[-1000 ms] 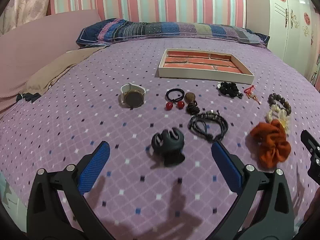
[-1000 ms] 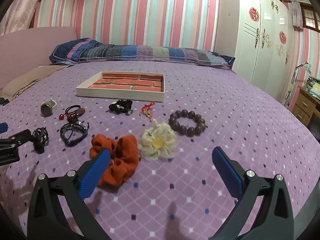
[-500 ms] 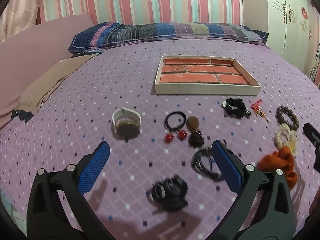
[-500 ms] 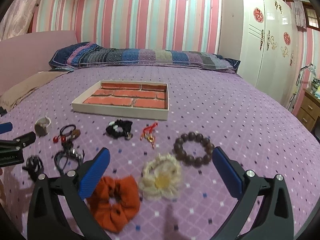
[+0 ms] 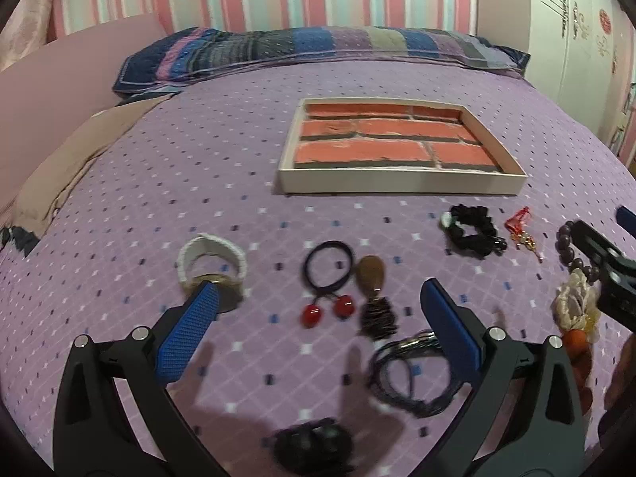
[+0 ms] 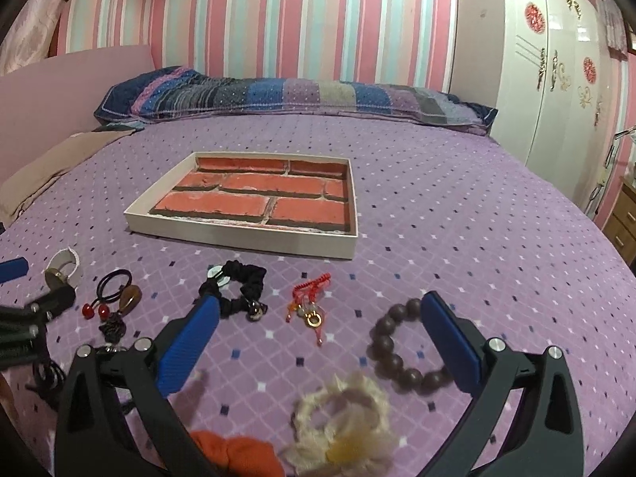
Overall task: Organize jewelry
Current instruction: 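Grasp the brown pendant's black tassel with the left tool while the right tool grasps the red string charm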
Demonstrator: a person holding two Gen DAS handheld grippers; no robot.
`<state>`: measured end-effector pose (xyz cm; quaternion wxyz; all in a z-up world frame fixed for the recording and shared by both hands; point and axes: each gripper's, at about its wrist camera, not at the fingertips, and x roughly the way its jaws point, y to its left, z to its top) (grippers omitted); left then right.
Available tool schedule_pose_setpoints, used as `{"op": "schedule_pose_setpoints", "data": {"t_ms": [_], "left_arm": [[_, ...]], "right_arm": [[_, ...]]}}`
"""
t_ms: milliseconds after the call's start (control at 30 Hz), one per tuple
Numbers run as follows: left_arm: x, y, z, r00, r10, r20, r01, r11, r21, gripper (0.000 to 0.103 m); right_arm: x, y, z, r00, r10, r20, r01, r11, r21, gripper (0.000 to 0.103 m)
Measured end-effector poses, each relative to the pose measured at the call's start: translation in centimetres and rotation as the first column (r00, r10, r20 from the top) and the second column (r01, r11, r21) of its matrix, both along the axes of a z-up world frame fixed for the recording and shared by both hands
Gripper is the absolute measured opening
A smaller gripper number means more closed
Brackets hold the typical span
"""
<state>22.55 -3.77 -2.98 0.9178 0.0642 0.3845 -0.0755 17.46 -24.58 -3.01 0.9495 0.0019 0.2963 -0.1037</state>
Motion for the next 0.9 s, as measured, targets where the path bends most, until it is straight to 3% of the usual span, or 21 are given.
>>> {"op": "schedule_pose_setpoints", "data": {"t_ms": [133,300,567,700,900], "left_arm": [[0.3,-1.6,-0.9,0.999,-0.028,-0.016,0.028,1.0,-0.005,0.098],[0.7,-2.5,-2.3,0.998,-0.042,-0.039,0.043,0.999,0.007,0.09],[1.8,-3.2,-4.2,0.995,-0.052,-0.088,0.055,0.998,0.027,0.072],[2.1,-3.8,-5.1,0.99,-0.071,-0.121,0.075,0.997,0.031,0.054],[2.4,-3.8,-5.8,0.986,-0.077,-0.15,0.081,0.997,0.02,0.047]], "right_arm": [[1.5,-0.7,-0.8,0.999,-0.005,-0.033,0.005,1.0,-0.001,0.089],[3.3,-1.3,-2.5,0.996,-0.009,-0.091,0.01,1.0,0.011,0.081],[5.8,-1.5,-5.0,0.987,-0.001,-0.161,0.004,1.0,0.019,0.071],[6.5,-2.0,-5.6,0.983,0.001,-0.181,0.006,0.999,0.036,0.063],[7.3,-2.6,-6.7,0.977,0.01,-0.213,0.007,0.997,0.078,0.052]]}}
